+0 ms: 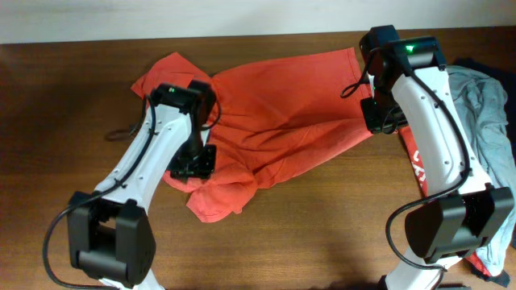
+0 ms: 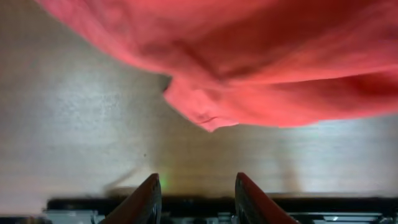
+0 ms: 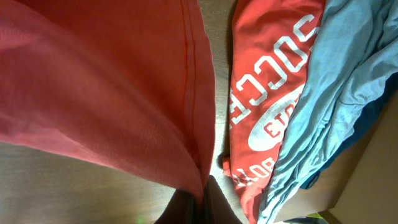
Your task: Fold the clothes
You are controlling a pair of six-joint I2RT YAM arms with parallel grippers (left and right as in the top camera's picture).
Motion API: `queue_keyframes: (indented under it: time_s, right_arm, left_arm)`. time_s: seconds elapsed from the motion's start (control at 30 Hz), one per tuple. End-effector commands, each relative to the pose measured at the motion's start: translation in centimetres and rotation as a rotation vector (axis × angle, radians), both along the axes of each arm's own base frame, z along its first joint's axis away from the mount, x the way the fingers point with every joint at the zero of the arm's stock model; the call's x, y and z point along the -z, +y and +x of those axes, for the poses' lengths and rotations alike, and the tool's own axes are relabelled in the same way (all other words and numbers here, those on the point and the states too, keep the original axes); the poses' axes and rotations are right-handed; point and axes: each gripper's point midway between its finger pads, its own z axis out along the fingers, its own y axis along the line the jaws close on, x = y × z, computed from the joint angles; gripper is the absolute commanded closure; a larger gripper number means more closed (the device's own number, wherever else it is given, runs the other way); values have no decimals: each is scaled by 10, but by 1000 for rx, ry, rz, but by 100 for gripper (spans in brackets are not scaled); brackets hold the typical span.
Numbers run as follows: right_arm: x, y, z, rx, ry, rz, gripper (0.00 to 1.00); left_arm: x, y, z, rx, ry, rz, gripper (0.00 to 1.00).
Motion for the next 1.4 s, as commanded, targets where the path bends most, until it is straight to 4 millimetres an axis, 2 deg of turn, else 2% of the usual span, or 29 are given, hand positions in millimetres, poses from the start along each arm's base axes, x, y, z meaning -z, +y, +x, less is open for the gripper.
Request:
queue_keyframes:
  time_s: [0.0, 0.17, 0.3, 0.4, 0.43, 0.5, 0.63, 0.67, 0.7, 0.83, 0.87, 1.0, 1.1, 1.17, 1.23, 1.27, 1.33, 1.37]
  right_arm:
    - [-5, -8, -1, 14, -14, -25, 96]
    - [-5, -7, -1, 14, -15, -22, 96]
    - [-5, -7, -1, 14, -14, -22, 96]
    - [-5, -7, -2, 14, -11, -21, 96]
    - [-5, -7, -2, 14, -10, -21, 96]
    - [-4, -7, -2, 14, -10, -18, 96]
    - [-4, -6, -2, 14, -9, -14, 96]
    - [-4, -6, -2, 14, -9, -14, 96]
    - [-4, -6, -2, 14, -9, -14, 96]
    - [-4, -6, -2, 14, -9, -14, 96]
    - [-4, -6, -2, 14, -10, -15, 96]
    - [-4, -6, -2, 14, -10, -14, 96]
    - [-4, -6, -2, 14, -10, -14, 96]
    - [-4, -6, -2, 14, -10, -14, 96]
    - [-4, -6, -2, 14, -10, -14, 96]
    - [-4, -6, -2, 14, -10, -14, 96]
    - [-4, -6, -2, 14, -10, -15, 96]
    - [-4, -6, -2, 14, -10, -14, 96]
  left_arm:
    - [36, 15, -8, -142, 24, -12, 63]
    - [67, 10, -7, -164, -2, -70, 64]
    - [82, 11, -10, -190, -13, -68, 63]
    - [94, 6, -8, -196, -38, -103, 54]
    - [98, 6, -5, -201, -54, -105, 47]
    - [103, 3, 7, -205, -110, -121, 42]
    - [104, -3, 38, -201, -237, -156, 41]
    - [104, -3, 40, -201, -243, -158, 43]
    - [104, -3, 39, -201, -238, -160, 62]
    - [103, -6, 21, -208, -162, -172, 100]
    - [103, -6, 17, -210, -145, -174, 99]
    - [96, 1, -7, -220, -44, -143, 100]
    - [79, 6, -8, -219, -44, -145, 100]
    - [55, 10, -2, -207, -94, -159, 99]
    - [35, 15, 3, -213, -151, -164, 92]
    - [21, 20, 5, -220, -193, -165, 83]
    - [7, 23, 5, -230, -239, -178, 73]
    - [-1, 24, 5, -233, -263, -183, 72]
